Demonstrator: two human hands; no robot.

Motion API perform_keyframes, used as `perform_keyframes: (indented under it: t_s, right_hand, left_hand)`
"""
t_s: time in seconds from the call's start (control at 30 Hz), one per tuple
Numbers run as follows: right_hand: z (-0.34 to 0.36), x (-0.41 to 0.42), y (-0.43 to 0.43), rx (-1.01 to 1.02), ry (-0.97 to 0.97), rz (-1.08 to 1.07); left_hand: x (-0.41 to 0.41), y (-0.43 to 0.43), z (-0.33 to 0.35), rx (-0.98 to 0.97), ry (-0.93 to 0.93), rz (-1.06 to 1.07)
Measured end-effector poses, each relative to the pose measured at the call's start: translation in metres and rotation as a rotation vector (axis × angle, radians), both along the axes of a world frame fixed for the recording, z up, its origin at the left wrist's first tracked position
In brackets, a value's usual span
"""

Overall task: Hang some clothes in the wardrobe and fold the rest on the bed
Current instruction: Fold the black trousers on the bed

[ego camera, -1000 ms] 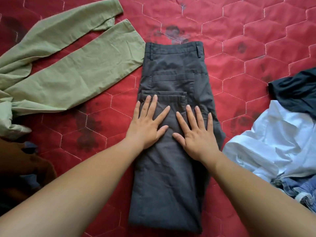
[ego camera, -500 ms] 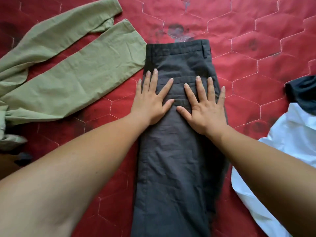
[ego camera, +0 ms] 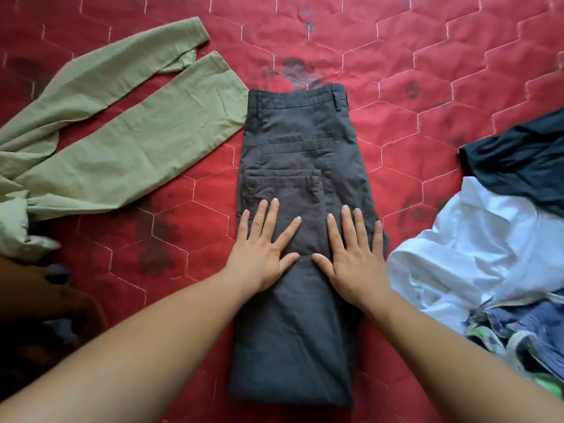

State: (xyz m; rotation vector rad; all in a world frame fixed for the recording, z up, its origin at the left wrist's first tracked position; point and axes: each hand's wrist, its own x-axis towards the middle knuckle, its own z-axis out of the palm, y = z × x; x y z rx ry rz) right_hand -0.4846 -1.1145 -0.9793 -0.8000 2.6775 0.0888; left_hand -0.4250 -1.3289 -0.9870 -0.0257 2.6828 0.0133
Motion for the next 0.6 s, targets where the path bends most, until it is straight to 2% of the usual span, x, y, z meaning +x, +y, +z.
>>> perform_keyframes:
  t_s: [0.07,0.13,0.17,0.23,0.3,0.33,0.43,0.6]
  right_hand:
    - [0.017,0.002,-0.005,-0.146,0.027,-0.166]
    - [0.033,0.008,0.001,-0.388,0.095,-0.519]
    - [0.036,0.011,0.005,-0.500,0.052,-0.736]
    - [0.037,0.011,0.011,-0.722,-0.221,-1.160]
    - [0.033,0.006,0.016,-0.838,-0.500,-1.404]
    - [0.032,0.003,0.019,-0.818,-0.534,-1.407]
    - [0.031,-0.005,0.025,-0.715,-0.373,-1.337]
    - [0.037,-0.006,0.019,-0.820,-0.569,-1.473]
  left_hand:
    - [-0.004,-0.001,0.004,0.003,-0.069,-0.005]
    - [-0.007,-0.003,0.008,-0.007,-0.113,-0.015]
    - [-0.008,-0.004,0.011,-0.009,-0.132,-0.019]
    - [-0.010,-0.003,0.015,-0.013,-0.162,-0.025]
    - [-0.010,-0.002,0.016,-0.016,-0.179,-0.017]
    - [-0.011,-0.002,0.016,-0.019,-0.184,-0.011]
    - [-0.011,-0.002,0.016,-0.029,-0.201,-0.009]
    - [-0.011,-0.002,0.014,-0.031,-0.217,-0.008]
